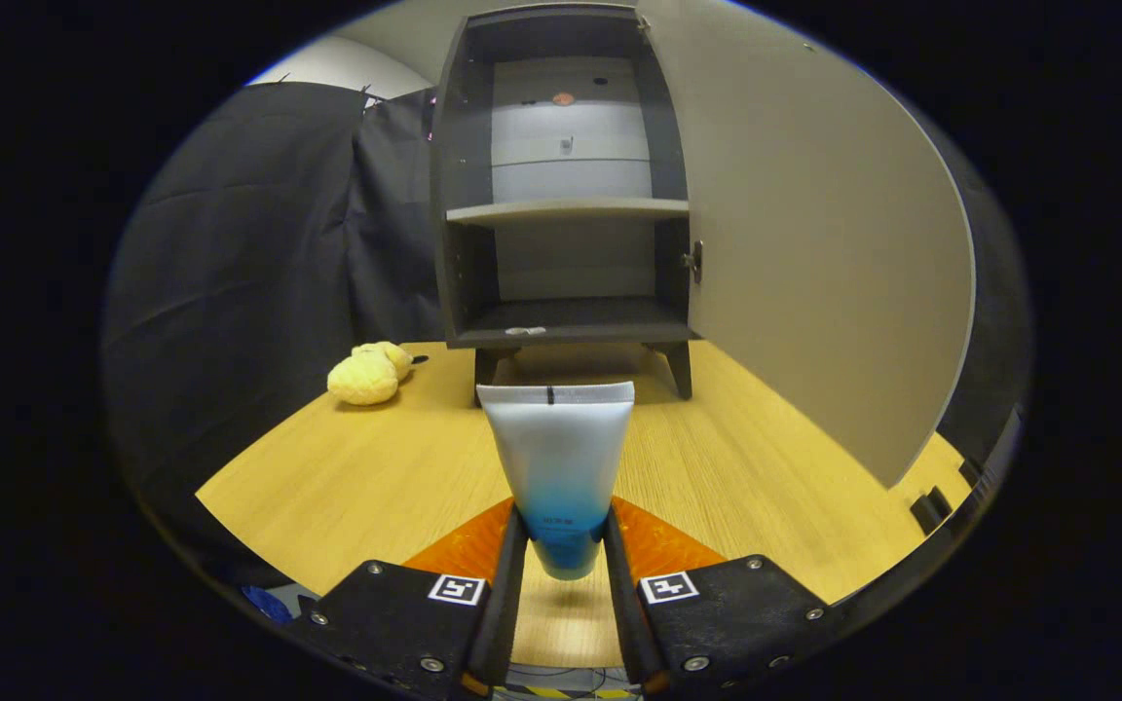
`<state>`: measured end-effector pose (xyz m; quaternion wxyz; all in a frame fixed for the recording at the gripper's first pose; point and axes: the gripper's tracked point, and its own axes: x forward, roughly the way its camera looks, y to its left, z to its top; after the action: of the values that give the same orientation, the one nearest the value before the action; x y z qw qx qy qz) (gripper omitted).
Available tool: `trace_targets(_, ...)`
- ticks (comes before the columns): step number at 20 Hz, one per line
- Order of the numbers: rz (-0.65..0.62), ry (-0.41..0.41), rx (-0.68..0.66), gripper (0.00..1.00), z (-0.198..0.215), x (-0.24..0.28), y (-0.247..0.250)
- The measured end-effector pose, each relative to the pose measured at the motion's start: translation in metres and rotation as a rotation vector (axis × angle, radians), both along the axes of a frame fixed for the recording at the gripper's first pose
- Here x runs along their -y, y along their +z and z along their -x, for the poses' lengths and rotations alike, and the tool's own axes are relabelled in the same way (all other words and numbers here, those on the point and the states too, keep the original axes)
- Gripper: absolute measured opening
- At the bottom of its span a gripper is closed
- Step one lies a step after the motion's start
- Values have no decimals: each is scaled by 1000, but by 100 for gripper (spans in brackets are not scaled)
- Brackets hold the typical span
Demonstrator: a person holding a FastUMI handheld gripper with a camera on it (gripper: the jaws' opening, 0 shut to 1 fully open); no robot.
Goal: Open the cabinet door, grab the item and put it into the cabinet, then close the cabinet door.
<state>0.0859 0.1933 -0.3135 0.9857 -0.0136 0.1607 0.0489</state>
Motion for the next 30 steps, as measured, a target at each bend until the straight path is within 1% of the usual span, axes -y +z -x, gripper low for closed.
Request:
trace_targets(3,-11,24,-13,44,0,-8,50)
trace_targets(5,-14,54,-29,44,-7,-19,77)
trace_targets(7,6,62,-27,44,-17,-23,102)
trace_targets(9,9,66,7,44,-33,-32,133)
trace_targets(11,39,64,64,44,-51,-38,163)
trace_targets(15,42,55,141,44,-92,-51,210)
trace_targets(20,43,36,238,43,-174,-50,270)
trace_targets(23,38,21,270,44,-241,-47,291)
trace_targets(26,55,-8,287,44,-300,-38,300)
trace_targets(28,61,-23,278,44,-335,-33,295)
trace_targets(30,57,-3,256,44,-361,-33,279)
